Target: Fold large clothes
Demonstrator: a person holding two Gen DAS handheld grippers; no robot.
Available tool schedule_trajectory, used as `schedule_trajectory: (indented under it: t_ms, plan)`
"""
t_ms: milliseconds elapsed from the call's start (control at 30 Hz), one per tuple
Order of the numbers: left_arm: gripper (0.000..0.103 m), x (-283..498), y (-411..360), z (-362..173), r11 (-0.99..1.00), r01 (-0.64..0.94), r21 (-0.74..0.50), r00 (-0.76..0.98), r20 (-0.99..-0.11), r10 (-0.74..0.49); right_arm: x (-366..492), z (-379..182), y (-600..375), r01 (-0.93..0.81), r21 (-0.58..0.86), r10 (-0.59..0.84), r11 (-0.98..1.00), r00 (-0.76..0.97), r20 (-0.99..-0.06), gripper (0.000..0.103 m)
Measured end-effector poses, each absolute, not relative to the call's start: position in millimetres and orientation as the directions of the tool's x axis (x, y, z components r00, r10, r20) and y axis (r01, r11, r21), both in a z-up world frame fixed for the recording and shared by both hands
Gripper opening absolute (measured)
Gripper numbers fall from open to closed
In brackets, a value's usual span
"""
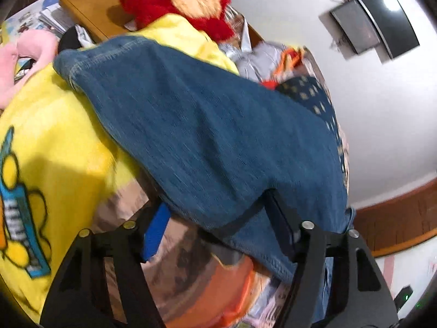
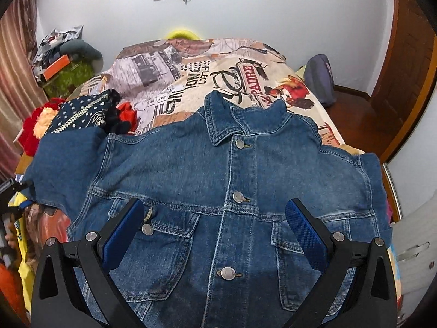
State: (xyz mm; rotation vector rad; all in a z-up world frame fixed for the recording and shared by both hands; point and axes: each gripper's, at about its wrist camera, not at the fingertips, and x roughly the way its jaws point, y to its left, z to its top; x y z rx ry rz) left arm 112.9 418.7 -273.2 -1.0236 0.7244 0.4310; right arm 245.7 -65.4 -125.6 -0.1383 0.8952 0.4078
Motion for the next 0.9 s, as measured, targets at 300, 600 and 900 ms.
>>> schedule_trajectory:
  t_ms: [300, 600, 900]
  plan:
    - [0.011, 115, 414, -229, 0.556, -0.705, -0.44, 0.634, -0.742, 0.218, 240, -113, -65, -0.394, 0.027, 0.276, 0.918, 0.589, -0.759, 0.103]
    - [0.01, 150, 361, -117, 0.757, -0.551, -0.351, 0.764, -0.576, 0.289, 230, -89, -81, -0.387, 0.052, 0.306, 0.921, 0.635, -0.71, 0.103]
    - [0.009, 238, 236, -57, 0.938, -0.232, -0.259, 0.864, -0.497, 0.076, 228, -83, -116, -0.352, 0.115, 0.33, 0.929, 0.645, -0.69, 0.103]
